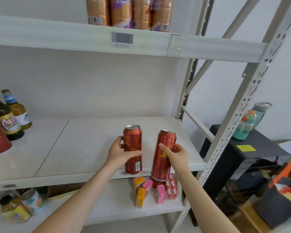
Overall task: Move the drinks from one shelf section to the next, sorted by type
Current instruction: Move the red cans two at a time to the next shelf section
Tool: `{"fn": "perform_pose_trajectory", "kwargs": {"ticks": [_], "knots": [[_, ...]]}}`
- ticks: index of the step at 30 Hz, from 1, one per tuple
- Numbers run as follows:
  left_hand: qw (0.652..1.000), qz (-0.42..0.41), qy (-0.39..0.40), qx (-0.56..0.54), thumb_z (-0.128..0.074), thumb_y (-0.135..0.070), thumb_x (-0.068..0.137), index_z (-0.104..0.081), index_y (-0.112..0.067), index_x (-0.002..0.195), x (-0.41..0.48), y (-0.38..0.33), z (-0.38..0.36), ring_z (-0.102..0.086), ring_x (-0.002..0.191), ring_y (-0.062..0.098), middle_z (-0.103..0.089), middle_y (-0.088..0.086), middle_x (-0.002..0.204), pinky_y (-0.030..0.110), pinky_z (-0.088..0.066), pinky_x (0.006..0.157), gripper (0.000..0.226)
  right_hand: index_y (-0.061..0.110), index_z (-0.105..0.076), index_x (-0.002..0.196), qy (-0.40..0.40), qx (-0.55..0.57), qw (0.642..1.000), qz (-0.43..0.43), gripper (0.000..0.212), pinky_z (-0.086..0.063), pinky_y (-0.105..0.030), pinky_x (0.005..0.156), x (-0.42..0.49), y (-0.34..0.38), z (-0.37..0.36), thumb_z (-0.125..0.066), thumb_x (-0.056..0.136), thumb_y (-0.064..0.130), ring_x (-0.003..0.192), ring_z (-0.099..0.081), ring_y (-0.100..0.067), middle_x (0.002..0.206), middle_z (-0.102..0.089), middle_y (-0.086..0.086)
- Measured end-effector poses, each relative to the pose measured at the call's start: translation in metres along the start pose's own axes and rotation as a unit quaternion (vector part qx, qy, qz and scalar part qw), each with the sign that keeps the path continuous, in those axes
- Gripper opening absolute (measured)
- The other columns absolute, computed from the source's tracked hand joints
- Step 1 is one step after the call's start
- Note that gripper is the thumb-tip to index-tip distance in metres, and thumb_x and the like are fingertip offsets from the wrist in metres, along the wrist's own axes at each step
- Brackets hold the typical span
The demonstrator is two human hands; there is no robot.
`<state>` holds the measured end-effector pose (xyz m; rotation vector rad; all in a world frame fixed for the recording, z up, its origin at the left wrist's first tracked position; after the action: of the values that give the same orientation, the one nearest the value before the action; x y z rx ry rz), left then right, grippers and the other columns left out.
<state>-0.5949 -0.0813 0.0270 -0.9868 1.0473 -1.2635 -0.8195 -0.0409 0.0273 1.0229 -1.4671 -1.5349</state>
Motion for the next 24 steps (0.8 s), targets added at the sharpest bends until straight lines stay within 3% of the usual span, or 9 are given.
{"fn": "perform_pose_trajectory", "kwargs": {"ticks": [10, 14, 20, 24], "knots": [[1.000, 0.008, 0.023, 0.011, -0.095, -0.031, 0.052, -0.057, -0.031, 0.116, 0.019, -0.025, -0.097, -0.067, 0.100, 0.016, -0.070, 0.000, 0.110, 0.045, -0.055, 0.092, 0.074, 0.026, -0.063, 0.102, 0.010, 0.001, 1.000, 0.003, 0.045, -0.051, -0.023, 0.065, 0.062, -0.003, 0.077, -0.085, 0.067, 0.044, 0.087, -0.070, -0.012, 0.098, -0.071, 0.001], [0.999, 0.004, 0.032, 0.015, -0.094, -0.035, 0.047, -0.057, -0.031, 0.117, 0.047, -0.034, -0.112, -0.066, 0.102, 0.018, -0.069, 0.001, 0.111, 0.047, -0.054, 0.093, 0.079, 0.028, -0.063, 0.104, 0.007, 0.015, 1.000, -0.001, 0.049, -0.049, -0.014, 0.056, 0.097, -0.003, 0.080, -0.085, 0.065, 0.046, 0.082, -0.070, -0.007, 0.098, -0.071, 0.003], [1.000, 0.013, 0.021, 0.018, -0.091, -0.044, 0.033, -0.057, -0.030, 0.115, 0.092, -0.045, -0.123, -0.067, 0.103, 0.021, -0.069, 0.003, 0.111, 0.048, -0.054, 0.094, 0.089, 0.034, -0.059, 0.098, 0.013, 0.022, 1.000, -0.006, 0.042, -0.047, -0.016, 0.057, 0.148, 0.000, 0.068, -0.084, 0.067, 0.044, 0.084, -0.067, -0.007, 0.099, -0.069, 0.005], [1.000, 0.015, 0.012, 0.011, -0.089, -0.040, 0.033, -0.058, -0.032, 0.109, 0.120, -0.050, -0.129, -0.069, 0.096, 0.019, -0.070, 0.003, 0.104, 0.047, -0.056, 0.091, 0.083, 0.031, -0.060, 0.097, 0.014, 0.028, 1.000, -0.001, 0.041, -0.049, -0.014, 0.055, 0.182, 0.000, 0.057, -0.086, 0.067, 0.040, 0.083, -0.068, -0.008, 0.097, -0.070, 0.004]]}}
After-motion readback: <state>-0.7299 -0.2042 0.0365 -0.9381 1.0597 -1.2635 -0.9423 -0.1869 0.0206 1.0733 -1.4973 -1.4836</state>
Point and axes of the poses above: each hand's wrist, its own x-axis towards the middle knuckle, its own z-axis out of the back of the hand, y = z × x, the point moved 3 cm from there along x, towards the middle knuckle
